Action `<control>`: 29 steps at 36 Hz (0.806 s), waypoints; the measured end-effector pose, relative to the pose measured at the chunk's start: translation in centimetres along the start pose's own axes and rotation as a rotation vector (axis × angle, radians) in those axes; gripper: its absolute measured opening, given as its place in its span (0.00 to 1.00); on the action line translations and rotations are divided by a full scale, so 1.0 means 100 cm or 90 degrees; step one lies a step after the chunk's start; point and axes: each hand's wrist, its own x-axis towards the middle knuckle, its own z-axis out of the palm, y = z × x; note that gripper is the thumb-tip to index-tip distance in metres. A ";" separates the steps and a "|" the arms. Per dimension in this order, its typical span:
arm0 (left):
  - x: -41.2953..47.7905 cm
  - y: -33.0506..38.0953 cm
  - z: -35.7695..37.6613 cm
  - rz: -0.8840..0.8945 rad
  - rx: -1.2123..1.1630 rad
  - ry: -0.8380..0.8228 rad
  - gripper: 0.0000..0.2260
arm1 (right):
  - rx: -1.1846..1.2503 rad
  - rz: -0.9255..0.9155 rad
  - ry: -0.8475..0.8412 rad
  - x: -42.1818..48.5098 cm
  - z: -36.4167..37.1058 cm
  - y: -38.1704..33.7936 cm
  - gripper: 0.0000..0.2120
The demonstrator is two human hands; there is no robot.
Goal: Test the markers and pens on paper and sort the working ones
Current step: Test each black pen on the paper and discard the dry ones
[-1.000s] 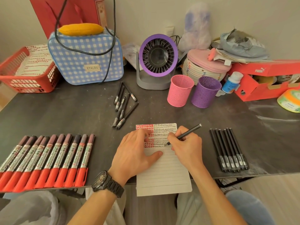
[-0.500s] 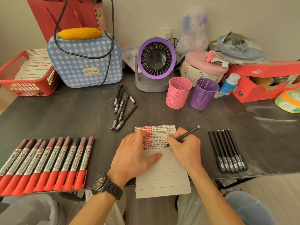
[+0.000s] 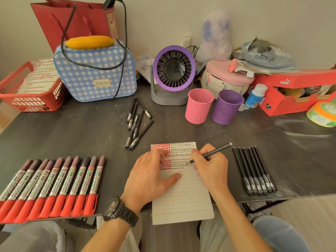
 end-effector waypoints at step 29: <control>-0.004 0.001 -0.002 0.026 -0.038 0.111 0.06 | 0.244 0.014 -0.132 -0.003 -0.018 -0.011 0.10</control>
